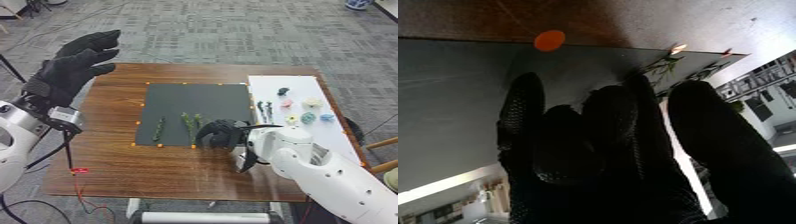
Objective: Arrange flowers
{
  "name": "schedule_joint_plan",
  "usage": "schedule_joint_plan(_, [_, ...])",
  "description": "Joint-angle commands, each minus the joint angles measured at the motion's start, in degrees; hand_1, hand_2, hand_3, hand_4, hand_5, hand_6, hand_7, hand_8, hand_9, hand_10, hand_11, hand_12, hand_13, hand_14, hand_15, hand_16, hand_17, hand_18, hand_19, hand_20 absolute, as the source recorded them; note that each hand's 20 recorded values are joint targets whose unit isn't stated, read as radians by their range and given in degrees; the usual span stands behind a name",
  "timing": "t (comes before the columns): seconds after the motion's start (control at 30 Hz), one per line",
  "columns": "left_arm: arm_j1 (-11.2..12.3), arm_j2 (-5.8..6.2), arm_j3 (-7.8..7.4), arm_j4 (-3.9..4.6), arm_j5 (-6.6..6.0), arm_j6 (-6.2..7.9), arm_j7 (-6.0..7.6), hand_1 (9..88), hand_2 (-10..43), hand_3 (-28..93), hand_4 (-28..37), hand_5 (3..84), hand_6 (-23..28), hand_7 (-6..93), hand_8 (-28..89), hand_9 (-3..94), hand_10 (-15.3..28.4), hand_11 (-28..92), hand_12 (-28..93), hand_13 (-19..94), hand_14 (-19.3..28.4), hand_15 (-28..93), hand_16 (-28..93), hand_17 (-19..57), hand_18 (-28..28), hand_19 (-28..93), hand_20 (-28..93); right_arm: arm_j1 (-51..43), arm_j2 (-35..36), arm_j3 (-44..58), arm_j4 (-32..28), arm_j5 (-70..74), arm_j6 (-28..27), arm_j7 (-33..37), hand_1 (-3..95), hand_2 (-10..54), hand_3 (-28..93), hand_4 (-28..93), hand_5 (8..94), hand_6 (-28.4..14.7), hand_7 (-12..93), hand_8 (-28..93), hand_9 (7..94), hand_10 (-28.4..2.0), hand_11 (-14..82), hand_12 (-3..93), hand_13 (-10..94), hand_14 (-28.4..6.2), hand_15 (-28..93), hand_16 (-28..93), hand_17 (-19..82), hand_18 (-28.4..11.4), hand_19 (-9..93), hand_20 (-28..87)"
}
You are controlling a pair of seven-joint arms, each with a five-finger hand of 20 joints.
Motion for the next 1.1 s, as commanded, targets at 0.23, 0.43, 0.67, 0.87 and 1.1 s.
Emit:
schedule_joint_plan(0.23, [-0.05,-0.27,-0.07,0.0,-0.27,0.18,-0.17,25.1,-9.0,63,-28.3,19.2,1.4,19.7,-9,11.5,7.6,20,19,3,10.5,37,-6,-12.5,19.1,32,11,-1.68,-0.59,2.41,-1.41,-1.05,0.95,-0.34,14.8,16.7,93,-10,39.9,-1.9,14,-11,73.6,-14.1,67.9,39.1,72,-14.1,87,39,29,-21.9,77,43])
schedule_joint_plan(0.43, [0.26,-0.34,-0.33,-0.08,-0.28,0.17,-0.16,24.9,-8.9,63,-28.3,19.2,1.4,19.7,-9,11.6,7.7,20,19,3,10.5,37,-6,-12.5,19.0,32,11,-2.54,-0.38,3.3,-1.9,-0.6,2.75,-0.1,14.7,16.5,93,-10,39.8,-1.9,13,-11,73.8,-14.1,67.8,38.9,72,-14.0,87,39,29,-21.9,77,43])
schedule_joint_plan(0.67, [0.39,-0.36,-0.34,-0.06,-0.28,0.22,-0.25,24.9,-9.0,63,-28.3,19.2,1.4,19.6,-9,11.6,7.7,20,19,3,10.5,37,-6,-12.5,19.0,32,11,-3.52,-0.73,4.88,-2.48,-0.43,4.38,0.1,15.3,14.9,92,-14,39.6,-2.2,13,-11,73.9,-14.0,67.8,38.9,72,-13.9,87,39,29,-21.9,77,43])
schedule_joint_plan(0.87, [0.23,-0.35,-0.33,0.0,-0.26,0.09,-0.33,24.8,-9.0,63,-28.3,19.2,1.4,19.6,-9,11.5,7.7,20,19,3,10.6,37,-5,-12.5,19.0,32,11,-4.09,-1.27,5.69,-2.77,-0.39,2.93,0.21,15.2,13.5,92,-15,39.5,-2.4,13,-11,73.9,-14.0,67.7,38.9,72,-13.6,87,39,29,-21.9,77,43])
schedule_joint_plan(1.1, [0.56,-0.39,-0.61,-0.09,-0.25,0.01,-0.26,25.1,-8.9,63,-28.3,19.2,1.4,19.6,-9,11.6,7.7,20,19,3,10.6,37,-6,-12.5,19.0,32,11,-3.49,-1.74,3.62,-2.96,-5.11,2.87,0.5,17.2,-0.2,87,-23,39.8,-5.3,12,-11,73.6,-13.8,67.4,38.6,72,-13.3,87,39,30,-21.7,77,42])
